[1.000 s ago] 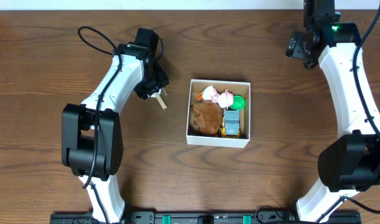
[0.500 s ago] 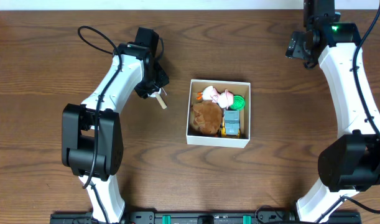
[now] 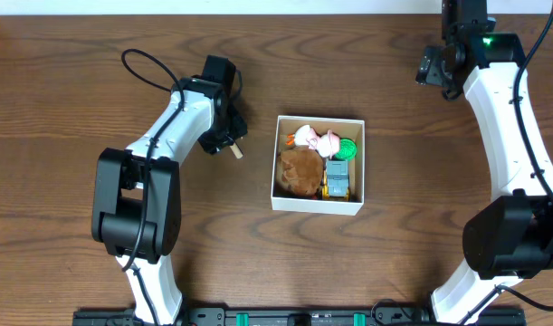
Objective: Pack container
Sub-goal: 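Close the left gripper on the lollipop toy's wooden stick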
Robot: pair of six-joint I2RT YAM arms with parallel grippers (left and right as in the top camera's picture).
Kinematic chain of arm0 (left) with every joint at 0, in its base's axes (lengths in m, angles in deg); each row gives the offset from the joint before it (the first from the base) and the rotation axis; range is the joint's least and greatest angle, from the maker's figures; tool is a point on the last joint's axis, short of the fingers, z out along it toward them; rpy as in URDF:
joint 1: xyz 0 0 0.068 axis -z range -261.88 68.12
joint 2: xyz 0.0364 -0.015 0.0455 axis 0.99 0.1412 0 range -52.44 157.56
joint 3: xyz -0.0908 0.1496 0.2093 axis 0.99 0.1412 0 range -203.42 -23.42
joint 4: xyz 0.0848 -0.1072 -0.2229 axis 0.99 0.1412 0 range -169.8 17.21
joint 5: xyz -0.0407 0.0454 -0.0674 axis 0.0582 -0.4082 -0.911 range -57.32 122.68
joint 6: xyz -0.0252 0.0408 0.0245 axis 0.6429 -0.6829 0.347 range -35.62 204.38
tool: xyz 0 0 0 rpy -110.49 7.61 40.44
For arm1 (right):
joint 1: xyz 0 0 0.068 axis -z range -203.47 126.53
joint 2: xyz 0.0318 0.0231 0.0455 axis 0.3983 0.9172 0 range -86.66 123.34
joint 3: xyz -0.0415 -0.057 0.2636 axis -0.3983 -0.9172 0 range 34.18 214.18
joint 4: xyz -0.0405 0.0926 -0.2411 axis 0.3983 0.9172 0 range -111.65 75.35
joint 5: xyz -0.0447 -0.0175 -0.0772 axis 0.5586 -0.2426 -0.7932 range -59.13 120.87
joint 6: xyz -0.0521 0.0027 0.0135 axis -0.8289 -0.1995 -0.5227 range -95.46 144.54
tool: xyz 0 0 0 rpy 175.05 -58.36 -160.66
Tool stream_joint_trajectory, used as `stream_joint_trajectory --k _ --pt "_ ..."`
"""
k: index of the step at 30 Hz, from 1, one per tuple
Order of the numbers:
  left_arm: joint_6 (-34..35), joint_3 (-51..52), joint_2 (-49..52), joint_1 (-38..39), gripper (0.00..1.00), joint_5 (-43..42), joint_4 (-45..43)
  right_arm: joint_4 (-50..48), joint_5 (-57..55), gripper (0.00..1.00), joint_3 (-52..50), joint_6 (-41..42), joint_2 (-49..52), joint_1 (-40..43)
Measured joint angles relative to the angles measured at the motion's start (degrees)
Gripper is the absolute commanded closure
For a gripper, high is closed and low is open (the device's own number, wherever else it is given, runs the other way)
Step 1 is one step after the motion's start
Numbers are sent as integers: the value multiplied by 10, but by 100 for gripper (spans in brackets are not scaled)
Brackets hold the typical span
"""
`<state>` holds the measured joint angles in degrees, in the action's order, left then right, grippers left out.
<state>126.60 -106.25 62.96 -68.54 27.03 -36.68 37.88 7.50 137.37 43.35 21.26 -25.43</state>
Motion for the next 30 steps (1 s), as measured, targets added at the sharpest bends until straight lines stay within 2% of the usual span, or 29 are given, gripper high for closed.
stream_joint_trajectory --k 8,30 --pt "0 25 0 0 51 1 -46 0 0 1 0 0 0 0" --pt "0 56 0 0 51 23 -66 0 0 1 0 0 0 0"
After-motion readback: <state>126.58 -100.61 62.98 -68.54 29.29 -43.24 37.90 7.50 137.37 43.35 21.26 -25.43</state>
